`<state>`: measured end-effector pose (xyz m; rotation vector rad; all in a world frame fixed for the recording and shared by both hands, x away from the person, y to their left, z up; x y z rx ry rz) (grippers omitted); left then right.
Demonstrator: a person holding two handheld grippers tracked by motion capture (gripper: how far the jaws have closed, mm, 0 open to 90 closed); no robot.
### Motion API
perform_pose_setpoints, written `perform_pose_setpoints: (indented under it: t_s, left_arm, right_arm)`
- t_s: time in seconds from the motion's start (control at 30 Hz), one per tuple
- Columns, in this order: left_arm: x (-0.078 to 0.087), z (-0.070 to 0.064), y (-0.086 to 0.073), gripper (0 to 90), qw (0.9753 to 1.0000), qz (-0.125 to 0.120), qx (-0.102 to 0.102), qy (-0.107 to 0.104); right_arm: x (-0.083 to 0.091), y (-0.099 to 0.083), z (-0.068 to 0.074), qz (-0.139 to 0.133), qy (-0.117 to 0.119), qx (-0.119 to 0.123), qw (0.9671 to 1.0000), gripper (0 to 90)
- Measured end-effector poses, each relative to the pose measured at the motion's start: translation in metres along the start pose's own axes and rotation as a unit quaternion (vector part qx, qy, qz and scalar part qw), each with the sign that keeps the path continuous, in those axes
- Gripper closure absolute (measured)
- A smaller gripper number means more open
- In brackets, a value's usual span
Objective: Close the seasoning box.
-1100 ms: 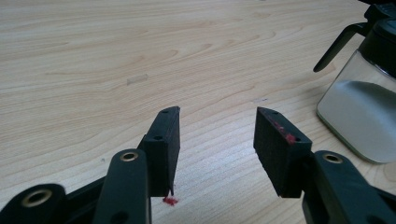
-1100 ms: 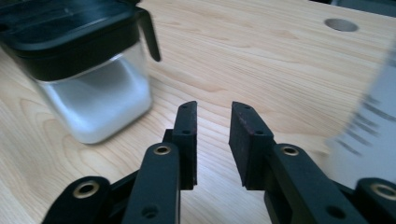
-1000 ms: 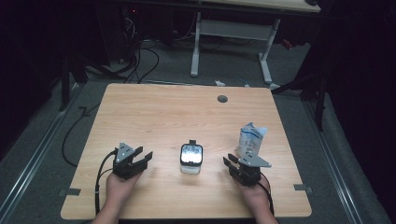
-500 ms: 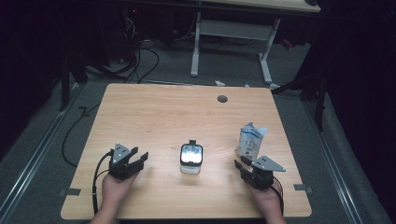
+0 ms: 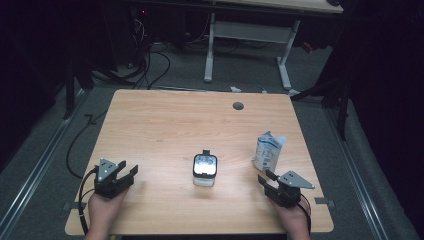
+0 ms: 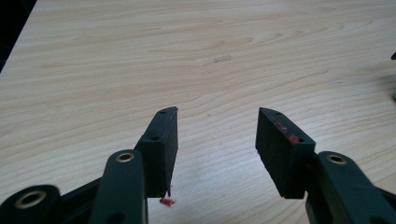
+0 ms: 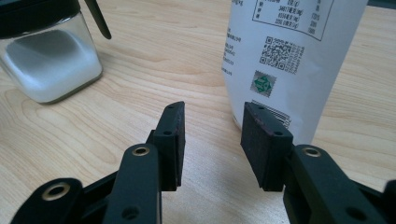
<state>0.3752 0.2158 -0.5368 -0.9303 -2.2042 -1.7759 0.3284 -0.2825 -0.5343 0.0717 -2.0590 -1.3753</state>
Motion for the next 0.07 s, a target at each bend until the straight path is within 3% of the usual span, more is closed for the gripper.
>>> perform_pose_setpoints:
  t_s: [0.07]
  left_arm:
    - [0.0012, 0.001, -0.0004, 48.8, 1.0, -0.001, 0.004, -0.002]
  right_arm:
    - [-0.0005, 0.0009, -0.0003, 0.0, 0.0, 0.0, 1.0, 59.4]
Point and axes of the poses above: each handheld gripper's, and its own axes: x roughly backward along the jaws, y roughly out of its top, z roughly to its left, the point moved 4 cm from there along -x, roughly forward along the jaws, and after that the axes turned 15 degrees about x, right-handed, at the moved point
